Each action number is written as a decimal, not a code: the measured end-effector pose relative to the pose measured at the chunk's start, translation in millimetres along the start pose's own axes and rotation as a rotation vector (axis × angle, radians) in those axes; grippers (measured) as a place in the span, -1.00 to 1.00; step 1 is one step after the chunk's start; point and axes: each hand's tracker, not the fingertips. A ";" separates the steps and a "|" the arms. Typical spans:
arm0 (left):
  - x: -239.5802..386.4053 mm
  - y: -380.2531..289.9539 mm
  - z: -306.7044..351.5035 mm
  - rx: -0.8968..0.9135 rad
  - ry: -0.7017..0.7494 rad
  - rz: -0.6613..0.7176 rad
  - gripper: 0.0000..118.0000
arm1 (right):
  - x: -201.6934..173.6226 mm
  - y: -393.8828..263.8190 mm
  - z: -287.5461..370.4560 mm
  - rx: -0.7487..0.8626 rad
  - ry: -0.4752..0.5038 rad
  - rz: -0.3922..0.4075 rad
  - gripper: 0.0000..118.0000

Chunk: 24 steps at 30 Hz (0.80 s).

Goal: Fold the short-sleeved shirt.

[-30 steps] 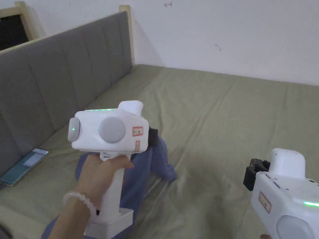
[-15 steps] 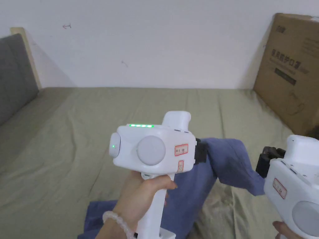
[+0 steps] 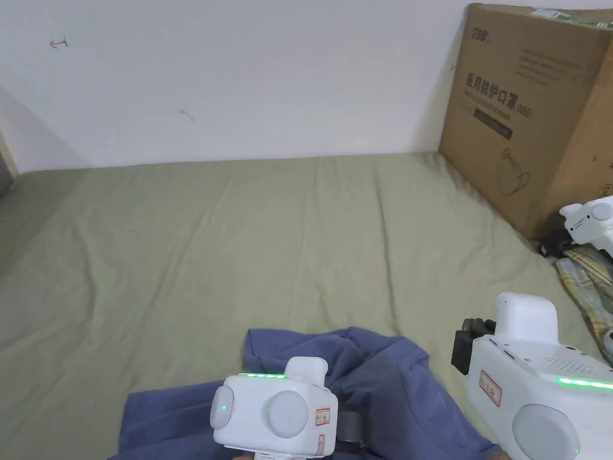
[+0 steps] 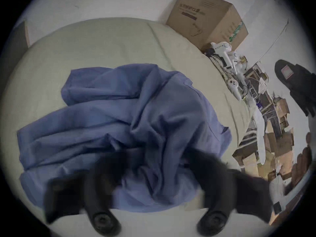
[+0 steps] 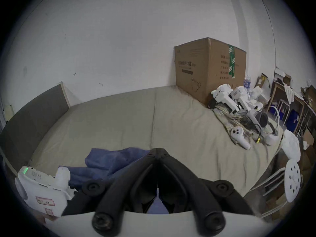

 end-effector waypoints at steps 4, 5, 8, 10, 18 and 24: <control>-19.6 3.6 39.9 0.090 0.004 0.035 0.89 | -15.4 -2.2 -3.1 -0.014 0.033 0.032 -0.98; -28.0 3.5 52.4 0.107 0.007 0.049 0.82 | -19.8 -1.9 -3.5 -0.015 0.039 0.040 -0.98; -55.2 -5.6 88.2 0.207 0.056 0.122 -0.73 | -31.5 -2.5 -4.3 -0.017 0.070 0.044 -0.98; -74.2 -22.9 98.3 0.219 0.132 0.137 -0.99 | -38.7 -5.2 -5.7 -0.025 0.090 0.046 -0.98; -166.9 -61.8 110.0 0.175 0.294 0.323 -1.00 | -63.8 -19.1 -32.4 -0.096 0.141 0.067 -0.98; -221.2 -28.6 92.2 0.118 0.408 0.357 0.82 | -70.9 -20.6 -62.4 -0.144 0.121 0.084 -0.98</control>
